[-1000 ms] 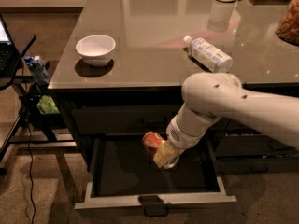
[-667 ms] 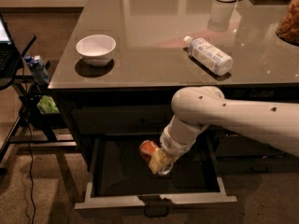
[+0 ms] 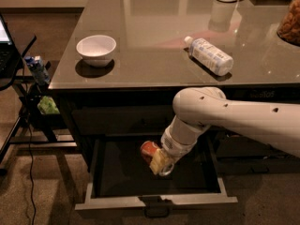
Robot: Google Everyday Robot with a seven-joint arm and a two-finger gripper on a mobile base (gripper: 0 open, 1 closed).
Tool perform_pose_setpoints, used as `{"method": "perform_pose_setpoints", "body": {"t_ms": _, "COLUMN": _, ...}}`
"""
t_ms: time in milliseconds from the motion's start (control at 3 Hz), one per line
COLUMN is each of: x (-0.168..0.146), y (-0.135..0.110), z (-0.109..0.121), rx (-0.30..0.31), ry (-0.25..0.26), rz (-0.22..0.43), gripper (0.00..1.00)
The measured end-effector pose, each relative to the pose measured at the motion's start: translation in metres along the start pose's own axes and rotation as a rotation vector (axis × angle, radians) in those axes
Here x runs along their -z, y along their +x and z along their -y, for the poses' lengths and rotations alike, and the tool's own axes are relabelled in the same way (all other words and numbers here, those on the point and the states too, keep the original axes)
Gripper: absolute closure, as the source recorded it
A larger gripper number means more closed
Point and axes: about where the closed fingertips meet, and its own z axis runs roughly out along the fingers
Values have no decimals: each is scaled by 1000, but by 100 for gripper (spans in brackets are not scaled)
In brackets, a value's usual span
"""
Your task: Place coke can into middle drawer
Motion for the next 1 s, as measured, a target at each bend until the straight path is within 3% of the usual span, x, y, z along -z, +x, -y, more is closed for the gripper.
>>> {"method": "perform_pose_setpoints", "body": {"t_ms": 667, "x": -102, "y": 9, "z": 11, "rx": -120, "ry": -38, "rz": -24, "gripper": 100}}
{"method": "perform_pose_setpoints", "body": {"t_ms": 1000, "x": -138, "y": 4, "z": 21, "rx": -155, "ry": -44, "rz": -14, "gripper": 100}}
